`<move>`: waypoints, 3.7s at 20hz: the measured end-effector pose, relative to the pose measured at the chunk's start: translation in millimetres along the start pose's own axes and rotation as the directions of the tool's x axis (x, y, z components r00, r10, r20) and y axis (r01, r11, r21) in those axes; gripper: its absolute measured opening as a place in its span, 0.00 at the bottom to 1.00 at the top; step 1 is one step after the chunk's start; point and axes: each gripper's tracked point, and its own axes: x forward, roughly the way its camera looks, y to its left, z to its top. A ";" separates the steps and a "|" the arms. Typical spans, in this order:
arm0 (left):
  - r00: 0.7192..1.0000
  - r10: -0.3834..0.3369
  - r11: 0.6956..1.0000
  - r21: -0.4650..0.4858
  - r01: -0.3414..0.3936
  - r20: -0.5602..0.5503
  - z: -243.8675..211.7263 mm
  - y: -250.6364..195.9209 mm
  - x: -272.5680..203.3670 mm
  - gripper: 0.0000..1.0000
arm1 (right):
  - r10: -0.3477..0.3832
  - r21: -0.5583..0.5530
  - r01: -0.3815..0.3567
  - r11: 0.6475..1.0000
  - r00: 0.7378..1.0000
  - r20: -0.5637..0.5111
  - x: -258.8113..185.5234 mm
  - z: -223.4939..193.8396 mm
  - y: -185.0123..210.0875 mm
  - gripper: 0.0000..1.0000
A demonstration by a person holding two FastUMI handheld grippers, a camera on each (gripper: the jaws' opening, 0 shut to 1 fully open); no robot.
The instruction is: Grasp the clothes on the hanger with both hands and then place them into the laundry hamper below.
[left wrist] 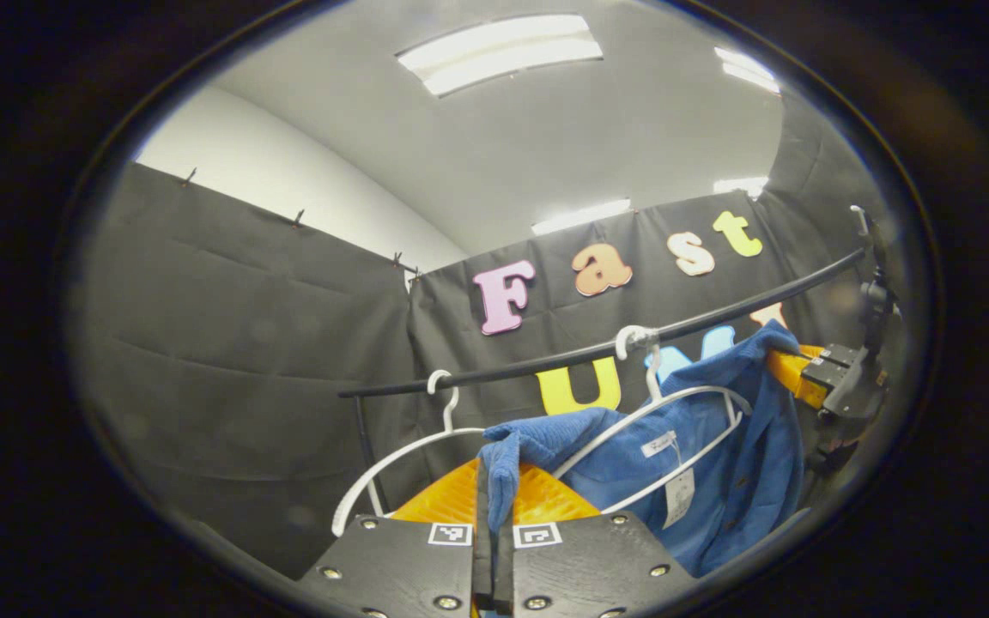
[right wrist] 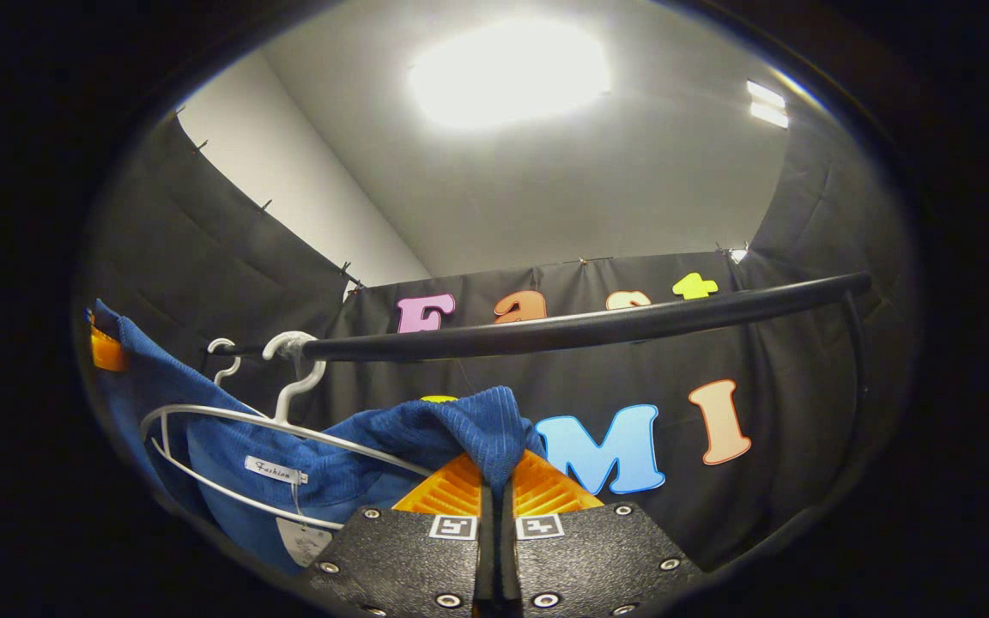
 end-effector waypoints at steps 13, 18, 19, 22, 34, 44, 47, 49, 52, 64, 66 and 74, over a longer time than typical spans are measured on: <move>0.999 -0.026 1.000 0.014 0.027 -0.021 -19.9 34.6 32.8 0.01 | -0.036 -0.115 0.031 0.993 0.998 -0.044 30.9 -50.4 -36.4 0.02; 0.999 -0.048 0.999 0.025 0.048 -0.023 -25.9 39.3 51.9 0.01 | -0.043 -0.108 0.036 0.994 0.997 -0.064 44.2 -62.8 -39.2 0.02; 0.998 -0.058 0.998 0.033 0.058 -0.028 -28.3 38.4 57.7 0.01 | -0.045 -0.110 0.038 0.993 0.997 -0.066 47.3 -65.6 -39.8 0.02; 0.997 -0.070 0.996 0.054 0.072 -0.045 -36.8 37.1 71.6 0.01 | -0.060 -0.121 0.050 0.991 0.995 -0.082 57.9 -80.3 -46.1 0.02; 0.985 -0.125 0.992 0.018 0.128 -0.117 -83.2 24.5 88.6 0.02 | -0.053 -0.091 0.034 0.995 0.973 -0.224 71.7 -151.3 -56.3 0.02; 0.972 -0.120 0.993 -0.030 0.117 -0.203 -124.8 29.9 51.6 0.02 | -0.010 -0.108 -0.026 0.994 0.947 -0.322 20.4 -185.9 -39.7 0.02; 0.973 -0.118 0.993 -0.020 0.116 -0.198 -121.9 30.8 39.4 0.02 | -0.012 -0.112 -0.028 0.993 0.941 -0.338 6.1 -184.8 -37.5 0.02; 0.971 -0.127 0.992 -0.011 0.128 -0.200 -123.7 29.6 28.9 0.02 | -0.014 -0.113 -0.027 0.993 0.938 -0.347 -5.7 -183.7 -34.4 0.02; 0.965 -0.148 0.989 -0.012 0.149 -0.217 -135.1 30.8 13.3 0.02 | -0.021 -0.123 -0.026 0.992 0.929 -0.370 -25.6 -185.2 -29.4 0.02; 0.950 -0.253 0.966 -0.097 0.239 -0.184 -119.0 34.0 -43.1 0.02 | -0.022 -0.090 -0.011 0.996 0.934 -0.357 -109.3 -112.5 18.7 0.02; 0.948 -0.277 0.958 -0.114 0.261 -0.157 -107.4 31.5 -51.8 0.02 | -0.025 -0.075 -0.001 0.997 0.937 -0.349 -121.0 -96.6 27.0 0.02; 0.928 -0.366 0.917 -0.198 0.347 -0.073 -76.4 20.2 -90.6 0.02 | -0.009 -0.039 -0.004 0.999 0.946 -0.324 -177.7 -40.3 71.7 0.02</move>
